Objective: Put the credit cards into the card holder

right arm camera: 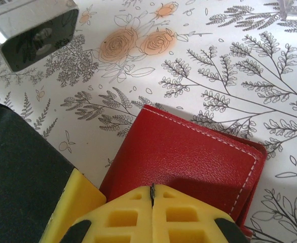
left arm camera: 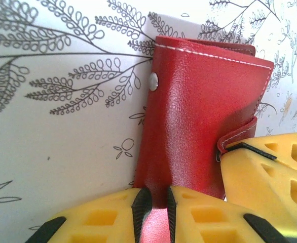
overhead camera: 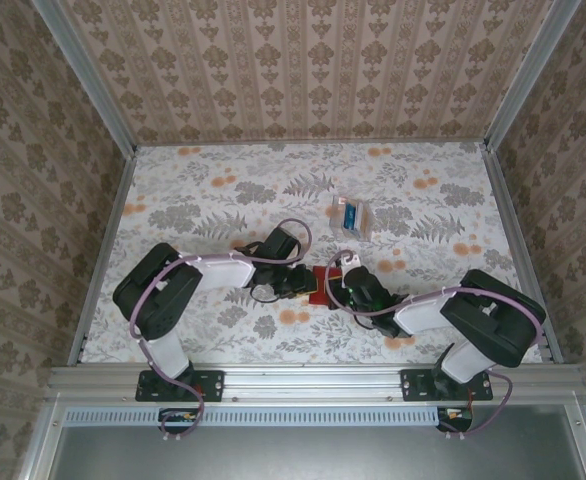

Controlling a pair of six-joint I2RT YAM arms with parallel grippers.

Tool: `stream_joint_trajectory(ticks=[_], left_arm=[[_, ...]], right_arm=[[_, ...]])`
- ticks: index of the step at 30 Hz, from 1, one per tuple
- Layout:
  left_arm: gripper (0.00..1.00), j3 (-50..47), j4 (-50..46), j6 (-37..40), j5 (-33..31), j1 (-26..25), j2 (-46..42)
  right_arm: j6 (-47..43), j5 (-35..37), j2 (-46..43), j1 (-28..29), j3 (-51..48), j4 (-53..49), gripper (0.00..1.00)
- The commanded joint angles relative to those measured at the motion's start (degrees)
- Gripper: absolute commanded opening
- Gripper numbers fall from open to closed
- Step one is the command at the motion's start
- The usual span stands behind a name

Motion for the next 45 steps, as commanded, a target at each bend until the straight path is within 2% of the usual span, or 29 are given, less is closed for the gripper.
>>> stream_joint_trajectory(ticks=[1,8,13,16,21,25,29,32,37,39,45], left_arm=[[0.24,-0.77,-4.4,-1.45,-4.16,0.0,4.39],[0.24,-1.47,-3.74,-1.77,-4.29,0.3,4.76],[0.24,-2.38,-3.38,-1.32,-3.89,1.23,3.84],[0.24,-3.47,-2.49,-1.14,-3.46,2.24,2.61],[0.24,-4.32,-3.16,-0.01,-3.81,3.95,0.21],[0.24,-4.94,-3.24,0.48,-3.37,5.07,-1.4],[0.24,-5.49,-3.85,1.41,-2.78,6.4,-3.96],[0.24,-5.47,-5.28,2.91,-2.4,7.62,-6.53],[0.24,-6.37,-8.08,5.11,-2.01,10.97,-12.24],[0.24,-7.16,-9.28,5.78,-1.56,13.22,-15.02],[0.25,-9.57,-12.16,7.61,-1.59,18.4,-21.88]], right_arm=[[-0.99,-1.59,5.79,2.12,-5.72,-11.55,0.0],[0.44,-0.07,12.33,4.4,-8.44,-2.88,0.0],[3.46,2.44,18.07,8.28,-9.25,1.7,0.0],[5.17,6.32,19.95,12.05,-11.29,7.4,0.0],[5.37,5.69,22.25,12.52,-9.79,6.68,0.0],[7.42,1.73,18.53,11.47,-7.42,-0.4,0.0],[7.35,-2.48,7.9,10.24,-2.59,-16.56,0.0],[5.73,-6.22,2.08,7.13,0.83,-26.15,0.0],[1.37,-8.55,-0.96,2.89,5.51,-37.62,0.01],[-0.38,-10.68,-0.84,2.1,7.31,-39.76,0.1],[-1.72,-15.02,-1.51,1.19,14.15,-45.34,0.19]])
